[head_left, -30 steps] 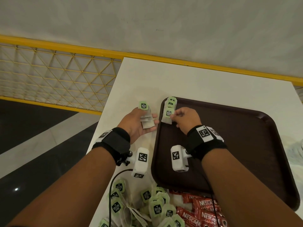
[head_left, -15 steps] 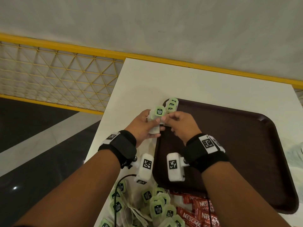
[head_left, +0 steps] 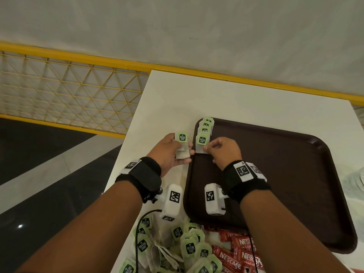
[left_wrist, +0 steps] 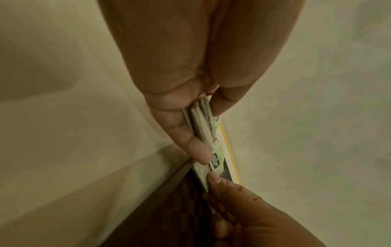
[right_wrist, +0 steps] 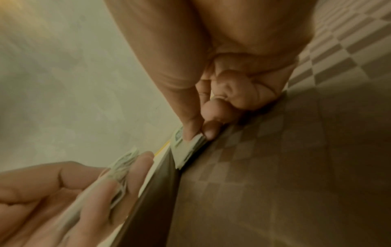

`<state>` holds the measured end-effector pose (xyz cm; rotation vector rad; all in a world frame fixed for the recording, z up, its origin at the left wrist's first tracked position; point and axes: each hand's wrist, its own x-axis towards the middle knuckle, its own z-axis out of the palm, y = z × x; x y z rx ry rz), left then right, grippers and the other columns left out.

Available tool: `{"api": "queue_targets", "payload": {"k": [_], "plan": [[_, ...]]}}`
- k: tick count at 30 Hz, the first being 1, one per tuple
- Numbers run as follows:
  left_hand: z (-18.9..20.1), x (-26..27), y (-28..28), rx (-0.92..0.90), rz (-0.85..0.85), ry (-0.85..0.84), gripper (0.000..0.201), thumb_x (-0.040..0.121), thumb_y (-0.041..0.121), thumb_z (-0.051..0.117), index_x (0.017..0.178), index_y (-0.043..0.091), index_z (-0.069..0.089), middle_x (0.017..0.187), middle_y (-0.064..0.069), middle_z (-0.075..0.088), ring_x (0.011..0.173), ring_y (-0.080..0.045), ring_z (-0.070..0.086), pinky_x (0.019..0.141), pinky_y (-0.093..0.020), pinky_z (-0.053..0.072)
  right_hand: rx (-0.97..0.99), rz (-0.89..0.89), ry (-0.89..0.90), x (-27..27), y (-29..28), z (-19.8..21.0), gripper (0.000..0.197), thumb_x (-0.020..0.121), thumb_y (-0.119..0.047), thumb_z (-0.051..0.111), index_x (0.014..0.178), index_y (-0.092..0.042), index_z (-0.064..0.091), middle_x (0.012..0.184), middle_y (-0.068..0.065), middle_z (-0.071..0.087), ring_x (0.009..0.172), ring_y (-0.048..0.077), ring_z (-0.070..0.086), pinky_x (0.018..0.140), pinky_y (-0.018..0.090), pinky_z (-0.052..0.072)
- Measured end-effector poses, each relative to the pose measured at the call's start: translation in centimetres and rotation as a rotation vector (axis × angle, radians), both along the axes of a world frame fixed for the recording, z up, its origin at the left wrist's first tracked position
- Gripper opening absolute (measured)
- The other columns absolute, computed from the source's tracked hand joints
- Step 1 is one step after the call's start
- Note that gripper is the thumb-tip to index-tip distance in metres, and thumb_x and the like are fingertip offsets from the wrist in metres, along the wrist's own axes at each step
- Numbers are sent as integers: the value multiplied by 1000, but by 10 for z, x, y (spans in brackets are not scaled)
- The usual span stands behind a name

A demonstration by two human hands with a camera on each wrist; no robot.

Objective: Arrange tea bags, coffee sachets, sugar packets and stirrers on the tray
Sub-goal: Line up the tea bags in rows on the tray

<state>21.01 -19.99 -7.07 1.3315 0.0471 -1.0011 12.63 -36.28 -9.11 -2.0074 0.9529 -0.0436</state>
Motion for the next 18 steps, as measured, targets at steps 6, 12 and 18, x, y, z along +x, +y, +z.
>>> {"api": "queue_targets", "payload": {"k": [6,12,18], "plan": [[-5,-5,4,9,-2,-23,32,101,8,47,133,13,45,121,-15,64,92,-21,72,69,-31,60,-34,-39,-7,-1,3,0,20,81,-35,75,85,-20,62,82,0,66,73,19,64,70,36,56],[-5,-14,1,37,-47,-94,36,98,10,56,132,14,46,119,-13,67,92,-21,72,71,-30,60,200,30,-138,-10,17,20,16,89,-29,69,91,-13,70,76,-3,64,58,6,53,49,18,44],[-3,-17,-4,47,-58,-93,33,96,10,60,127,9,50,119,-16,64,96,-24,71,73,-32,60,282,-18,-172,-15,20,20,5,88,-16,71,87,-15,66,78,3,66,53,9,52,44,13,40]]}}
